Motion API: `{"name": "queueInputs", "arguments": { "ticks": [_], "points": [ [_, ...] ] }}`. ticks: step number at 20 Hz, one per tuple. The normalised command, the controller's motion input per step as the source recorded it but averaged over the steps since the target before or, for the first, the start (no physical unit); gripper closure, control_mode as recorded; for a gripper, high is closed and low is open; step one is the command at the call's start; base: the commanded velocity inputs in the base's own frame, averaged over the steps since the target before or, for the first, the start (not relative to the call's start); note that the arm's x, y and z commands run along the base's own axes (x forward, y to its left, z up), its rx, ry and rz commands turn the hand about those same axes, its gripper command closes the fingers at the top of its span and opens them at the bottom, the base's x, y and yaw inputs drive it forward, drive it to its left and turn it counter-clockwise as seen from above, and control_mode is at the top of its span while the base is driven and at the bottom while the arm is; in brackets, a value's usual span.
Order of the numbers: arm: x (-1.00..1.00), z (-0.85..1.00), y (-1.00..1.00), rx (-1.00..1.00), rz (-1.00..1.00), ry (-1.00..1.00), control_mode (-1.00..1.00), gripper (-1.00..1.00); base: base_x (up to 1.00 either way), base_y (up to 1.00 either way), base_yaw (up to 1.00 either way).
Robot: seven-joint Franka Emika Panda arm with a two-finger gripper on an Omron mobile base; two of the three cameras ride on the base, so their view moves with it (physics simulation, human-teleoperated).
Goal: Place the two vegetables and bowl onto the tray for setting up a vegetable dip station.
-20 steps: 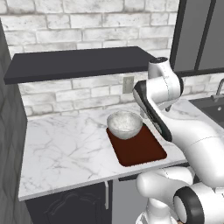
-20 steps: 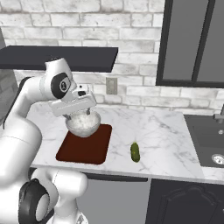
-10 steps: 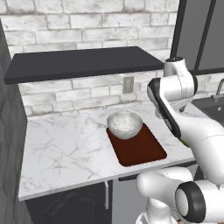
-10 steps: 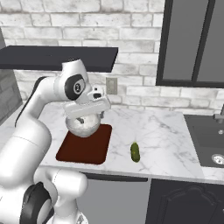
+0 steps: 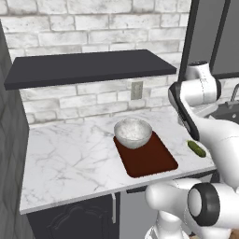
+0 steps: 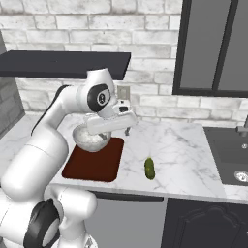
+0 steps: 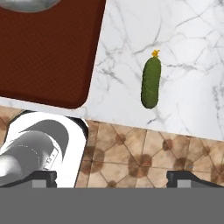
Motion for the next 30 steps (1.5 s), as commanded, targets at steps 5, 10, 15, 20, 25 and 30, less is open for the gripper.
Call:
{"name": "queueInputs", "arguments": {
  "ticks": [5,10,15,20,25,30],
  "points": [
    [0.03,-0.16,-0.41,0.0,-0.04,0.03,-1.0,-1.0,0.0,0.0,0.0],
    [0.06,-0.25,-0.3,0.0,-0.02,0.02,-1.0,-1.0,0.0,0.0,0.0],
    [0.11,-0.31,-0.19,0.01,0.0,0.0,-1.0,-1.0,0.0,0.0,0.0],
    [0.26,-0.28,-0.13,0.07,-0.01,0.0,-1.0,-1.0,0.0,0.0,0.0],
    [0.28,-0.24,-0.07,0.09,-0.01,-0.03,-1.0,-1.0,0.0,0.0,0.0],
    [0.27,-0.23,-0.14,0.05,-0.05,0.0,-1.0,-1.0,0.0,0.0,0.0]
  ]
}}
